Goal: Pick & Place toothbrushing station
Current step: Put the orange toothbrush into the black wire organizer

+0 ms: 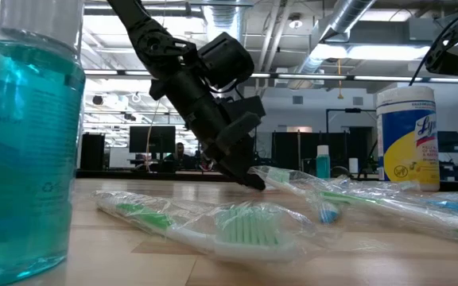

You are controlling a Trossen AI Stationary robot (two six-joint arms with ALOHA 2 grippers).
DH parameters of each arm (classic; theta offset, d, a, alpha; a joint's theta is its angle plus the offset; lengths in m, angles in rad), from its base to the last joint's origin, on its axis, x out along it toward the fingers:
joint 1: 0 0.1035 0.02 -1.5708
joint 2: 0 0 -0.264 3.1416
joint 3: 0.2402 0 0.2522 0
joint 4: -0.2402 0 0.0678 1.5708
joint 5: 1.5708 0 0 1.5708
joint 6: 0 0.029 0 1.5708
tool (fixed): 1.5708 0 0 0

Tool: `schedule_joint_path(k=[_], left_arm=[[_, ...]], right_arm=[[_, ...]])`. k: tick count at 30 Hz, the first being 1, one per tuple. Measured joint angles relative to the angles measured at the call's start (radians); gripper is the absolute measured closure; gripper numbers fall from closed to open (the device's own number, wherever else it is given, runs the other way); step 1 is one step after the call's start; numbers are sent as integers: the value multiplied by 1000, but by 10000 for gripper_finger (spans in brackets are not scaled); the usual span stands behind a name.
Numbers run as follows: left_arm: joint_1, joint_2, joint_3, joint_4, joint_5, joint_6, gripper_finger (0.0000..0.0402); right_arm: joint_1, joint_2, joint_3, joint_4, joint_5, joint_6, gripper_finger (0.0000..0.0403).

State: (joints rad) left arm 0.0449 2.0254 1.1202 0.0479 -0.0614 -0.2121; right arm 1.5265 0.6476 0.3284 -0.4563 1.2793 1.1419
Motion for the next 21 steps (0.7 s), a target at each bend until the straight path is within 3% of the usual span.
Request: schedule_joint_path(k=[6,9,14,21], left_arm=[[0,0,0,-2,1,14,262],[-1,0,0,-6,1,14,294],[-5,-8,-1,-8,-8,21,384],[-6,-27,-2,-23,-9,22,401]], right_arm=[[0,0,0,0,0,0,345],[0,0,0,0,0,0,345],[0,0,0,0,0,0,345],[-10,0,0,0,0,0,345]])
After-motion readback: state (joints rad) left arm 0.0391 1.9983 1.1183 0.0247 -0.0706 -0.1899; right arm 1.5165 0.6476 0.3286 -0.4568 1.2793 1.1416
